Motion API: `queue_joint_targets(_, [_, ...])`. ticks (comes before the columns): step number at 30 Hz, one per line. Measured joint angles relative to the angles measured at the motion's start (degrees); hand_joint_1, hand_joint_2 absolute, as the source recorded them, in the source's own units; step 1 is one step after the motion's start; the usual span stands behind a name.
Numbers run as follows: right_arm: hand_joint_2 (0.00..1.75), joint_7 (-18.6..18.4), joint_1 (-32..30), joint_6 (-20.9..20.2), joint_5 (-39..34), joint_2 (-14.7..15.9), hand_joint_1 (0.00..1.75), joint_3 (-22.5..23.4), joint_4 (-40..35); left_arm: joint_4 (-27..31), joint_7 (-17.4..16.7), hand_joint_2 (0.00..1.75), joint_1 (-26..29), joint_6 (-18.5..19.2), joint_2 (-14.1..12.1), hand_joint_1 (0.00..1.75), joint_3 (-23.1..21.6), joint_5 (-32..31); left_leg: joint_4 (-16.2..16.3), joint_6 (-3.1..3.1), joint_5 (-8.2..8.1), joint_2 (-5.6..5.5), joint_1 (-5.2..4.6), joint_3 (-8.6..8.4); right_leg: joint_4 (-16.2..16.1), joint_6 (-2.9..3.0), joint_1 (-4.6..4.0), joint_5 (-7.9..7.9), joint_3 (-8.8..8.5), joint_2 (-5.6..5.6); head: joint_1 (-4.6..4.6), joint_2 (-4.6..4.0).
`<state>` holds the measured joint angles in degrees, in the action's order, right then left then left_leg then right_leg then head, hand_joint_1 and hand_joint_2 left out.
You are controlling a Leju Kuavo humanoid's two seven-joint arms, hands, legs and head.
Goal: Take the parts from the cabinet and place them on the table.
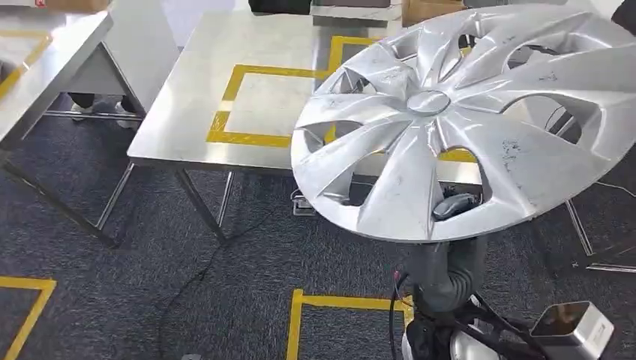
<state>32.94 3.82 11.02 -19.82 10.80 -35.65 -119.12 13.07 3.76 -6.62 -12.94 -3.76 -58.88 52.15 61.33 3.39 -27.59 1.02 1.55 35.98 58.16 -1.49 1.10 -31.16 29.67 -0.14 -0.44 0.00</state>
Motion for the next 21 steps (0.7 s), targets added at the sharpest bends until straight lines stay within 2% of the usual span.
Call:
queue_joint_targets(1, [1.75, 0.11, -0.03, 0.02, 0.02, 0.00, 1.75, 0.02, -0.09, -0.04, -0.04, 1.75, -0.07, 0.00, -0.07, 0.00, 0.00, 0.00, 0.23, -1.51, -0.71, -0.09, -0.05, 0.04, -0.13, -0.28, -0.08, 0.03, 0.05, 0.01, 0.02, 0.00])
queue_joint_targets(2, [1.75, 0.17, -0.05, 0.04, 0.00, 0.00, 1.75, 0.00, -0.13, -0.07, -0.11, 1.75, 0.06, -0.02, -0.20, 0.00, 0.00, -0.02, 0.03, -1.83, -0.88, -0.07, -0.11, 0.07, -0.14, -0.34, -0.02, -0.13, -0.14, -0.06, 0.84, 0.00])
queue_joint_targets(4, [1.75, 0.24, -0.37, 0.15, -0.07, 0.00, 1.75, 0.00, -0.09, -0.07, 0.04, 1.75, 0.07, -0.11, -0.35, 0.00, 0.00, -0.04, -0.03, -2.75, -1.19, -0.44, -0.06, -0.17, -0.42, -0.70, 0.17, -0.56, -0.41, -0.29, 0.70, 0.00])
queue_joint_targets(5, [1.75, 0.28, -0.45, 0.17, -0.07, 0.02, 1.75, 0.00, -0.11, -0.04, 0.18, 1.75, 0.05, -0.28, -0.44, 0.00, 0.00, -0.13, -0.08, -3.06, -1.32, -0.53, -0.02, -0.42, 0.75, -0.88, 0.21, -1.26, -0.24, -0.24, 1.05, 0.00])
queue_joint_targets(6, [1.75, 0.33, -0.49, 0.24, -0.09, 0.00, 1.75, 0.00, -0.15, -0.04, 0.31, 1.75, 0.00, -0.39, -0.53, 0.00, 0.00, -0.18, -0.08, -3.36, -1.51, -0.54, -0.06, -0.71, 3.93, -1.00, 0.15, -2.78, 1.31, -0.24, 1.29, 0.00])
queue_joint_targets(8, [1.75, 0.55, -0.83, 0.31, -0.22, 0.04, 1.75, 0.04, -0.26, -0.04, 0.52, 1.75, 0.02, -0.63, -0.55, 0.00, 0.00, -0.20, -0.08, -3.99, -1.99, -0.56, -0.37, -1.19, 13.23, -1.06, 0.09, -6.35, 6.40, -0.24, 2.13, 0.00])
queue_joint_targets(9, [1.75, 0.76, -1.02, 0.31, -0.48, 0.06, 1.75, 0.09, -0.26, -0.04, 0.74, 1.75, 0.07, -0.81, -0.55, 0.00, 0.00, -0.22, -0.08, -4.12, -2.25, -0.60, -0.55, -1.46, 17.06, -0.93, 0.03, -7.17, 8.83, -0.24, 2.50, 0.00])
queue_joint_targets(10, [1.75, 0.90, -1.31, 0.31, -0.72, 0.09, 1.75, 0.24, -0.26, -0.04, 1.00, 1.75, 0.08, -1.00, -0.55, 0.00, 0.00, -0.28, -0.08, -4.22, -2.54, -0.75, -0.75, -1.89, 18.56, -0.64, -0.12, -6.50, 10.35, -0.22, 2.71, 0.00])
queue_joint_targets(11, [1.75, 0.94, -1.71, 0.33, -0.87, 0.11, 1.75, 0.50, -0.26, -0.04, 1.18, 1.75, 0.06, -1.11, -0.55, 0.00, 0.00, -0.33, -0.08, -4.27, -2.87, -0.99, -0.97, -2.39, 17.10, -0.14, -0.31, -4.36, 10.22, -0.19, 2.89, 0.00])
queue_joint_targets(12, [1.75, 0.96, -1.96, 0.33, -1.07, 0.18, 1.75, 0.59, -0.28, -0.02, 1.27, 1.75, 0.05, -1.16, -0.53, 0.00, 0.00, -0.37, -0.10, -4.34, -3.18, -1.15, -1.20, -2.95, 13.49, 0.61, -0.62, -1.13, 9.15, -0.11, 3.15, 0.00])
queue_joint_targets(13, [1.75, 0.98, -2.03, 0.33, -1.18, 0.28, 1.75, 0.66, -0.37, 0.00, 1.33, 1.75, 0.03, -1.20, -0.50, 0.00, 0.00, -0.37, -0.15, -4.38, -3.45, -1.30, -1.52, -3.45, 8.83, 1.56, -1.08, 2.15, 7.64, -0.04, 3.33, 0.00])
queue_joint_targets(14, [1.75, 0.98, -2.04, 0.31, -1.25, 0.37, 1.75, 0.72, -0.55, 0.02, 1.40, 1.75, 0.03, -1.22, -0.46, 0.00, 0.00, -0.37, -0.22, -4.45, -3.74, -1.35, -1.61, -3.81, 4.07, 2.80, -1.74, 4.59, 6.27, 0.08, 3.39, 0.00])
queue_joint_targets(15, [1.75, 1.07, -2.09, 0.28, -1.37, 0.50, 1.75, 1.03, -0.77, 0.06, 1.53, 1.75, -0.05, -1.38, -0.16, 0.00, 0.02, -0.39, -0.44, -4.35, -3.84, -1.39, -1.73, -3.77, 3.79, 3.71, -1.75, 3.58, 5.85, -0.04, 2.81, 0.00])
queue_joint_targets(16, [1.75, 1.18, -2.32, 0.20, -1.57, 0.55, 1.75, 1.20, -0.98, 0.04, 1.55, 1.75, -0.14, -1.53, -0.20, 0.00, 0.02, -0.44, -0.42, -4.07, -3.88, -1.78, -1.57, -3.62, 2.05, 3.70, -2.03, 3.59, 5.11, 0.05, 2.67, 0.00])
queue_joint_targets(17, [1.75, 1.31, -2.54, -0.04, -1.81, 0.57, 1.75, 1.44, -1.20, 0.09, 1.51, 1.75, -0.13, -1.64, 0.09, 0.00, 0.00, -0.46, -0.54, -3.64, -3.72, -1.66, -1.34, -3.44, 1.80, 3.62, -2.23, 3.22, 5.06, -0.01, 3.13, 0.00])
queue_joint_targets(18, [1.75, 1.40, -2.80, -0.31, -2.19, 0.59, 1.75, 1.60, -1.36, 0.09, 1.18, 1.75, -0.08, -1.79, 0.04, 0.00, 0.00, -0.46, -0.93, -3.39, -3.72, -1.65, -1.17, -3.54, 1.59, 3.69, -2.36, 3.18, 5.00, 0.05, 3.17, 0.00])
queue_joint_targets(19, [1.75, 1.42, -3.02, -0.68, -2.60, 0.63, 1.75, 1.73, -1.42, 0.15, 0.89, 1.75, -0.09, -2.01, 0.07, 0.00, 0.00, -0.46, -1.36, -3.00, -3.73, -1.63, -1.26, -3.90, 0.59, 3.66, -2.22, 3.35, 4.53, 0.05, 3.28, 0.00])
queue_joint_targets(20, [1.75, 1.42, -3.27, -1.03, -3.04, 0.66, 1.75, 1.86, -1.49, 0.13, 0.48, 1.75, -0.06, -2.30, -0.15, 0.00, 0.00, -0.41, -1.05, -2.80, -4.16, -1.31, -1.27, -4.06, -0.94, 2.90, -1.45, 3.99, 3.38, -0.16, 3.44, 0.00])
queue_joint_targets(21, [1.75, 1.44, -3.35, -1.38, -3.35, 0.66, 1.75, 1.95, -1.49, 0.15, 0.24, 1.75, -0.06, -2.62, -0.15, 0.00, 0.00, -0.33, 0.50, -2.58, -5.13, -1.23, -1.50, -3.41, -1.62, 3.04, -1.46, 3.95, 2.74, -0.14, 3.13, 0.00])
